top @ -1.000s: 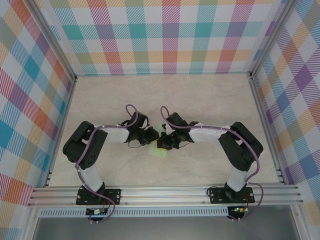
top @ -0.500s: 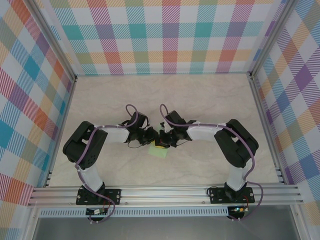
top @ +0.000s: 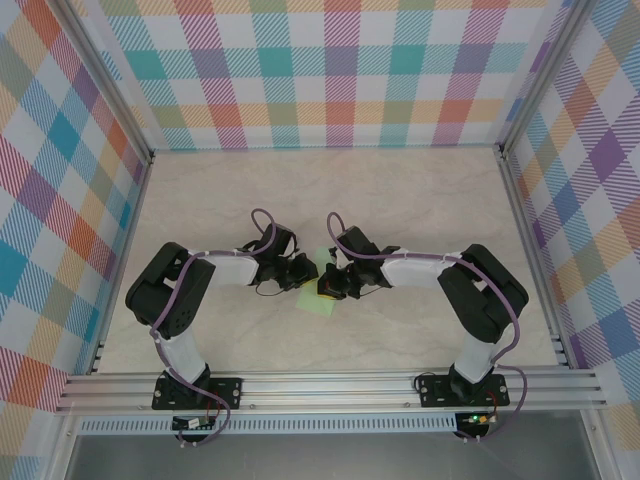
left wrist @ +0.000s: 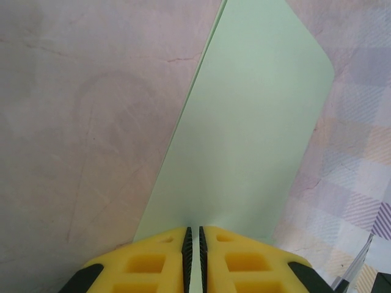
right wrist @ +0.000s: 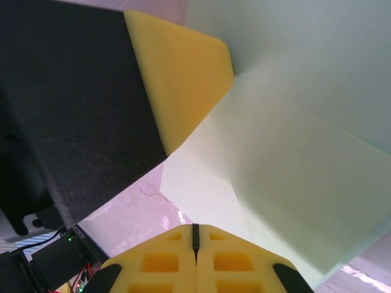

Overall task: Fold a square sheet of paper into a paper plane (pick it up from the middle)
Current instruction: Fold the triangle a second time at the center of the table.

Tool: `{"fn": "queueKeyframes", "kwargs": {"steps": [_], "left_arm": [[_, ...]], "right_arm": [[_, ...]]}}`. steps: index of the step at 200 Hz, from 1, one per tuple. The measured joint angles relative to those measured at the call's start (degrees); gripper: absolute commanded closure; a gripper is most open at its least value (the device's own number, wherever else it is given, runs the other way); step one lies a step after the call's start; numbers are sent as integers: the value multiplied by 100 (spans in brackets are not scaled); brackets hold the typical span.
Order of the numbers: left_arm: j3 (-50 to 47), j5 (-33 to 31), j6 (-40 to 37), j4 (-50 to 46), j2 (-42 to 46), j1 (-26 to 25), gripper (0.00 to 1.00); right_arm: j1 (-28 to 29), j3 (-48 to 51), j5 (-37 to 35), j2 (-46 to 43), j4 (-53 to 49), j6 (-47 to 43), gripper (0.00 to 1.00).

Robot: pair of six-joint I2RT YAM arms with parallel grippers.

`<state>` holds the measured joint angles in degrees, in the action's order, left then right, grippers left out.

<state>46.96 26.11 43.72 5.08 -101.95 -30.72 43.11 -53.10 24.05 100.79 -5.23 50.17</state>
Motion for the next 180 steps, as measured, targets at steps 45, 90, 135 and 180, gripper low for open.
{"fn": "queueKeyframes", "kwargs": {"steps": [45,90,135,180], "left_arm": [[0,0,17,0,0,0,85],[0,-15,35,4,0,0,85],[0,-17,39,4,-2,0,85],[0,-17,42,9,-11,0,85]], "right_arm": [[-24,-90,-24,378,205,131,96],[-44,-11,66,586,428,256,96],[-59,197,83,400,479,271,94],[-57,428,286,269,433,122,94]]}}
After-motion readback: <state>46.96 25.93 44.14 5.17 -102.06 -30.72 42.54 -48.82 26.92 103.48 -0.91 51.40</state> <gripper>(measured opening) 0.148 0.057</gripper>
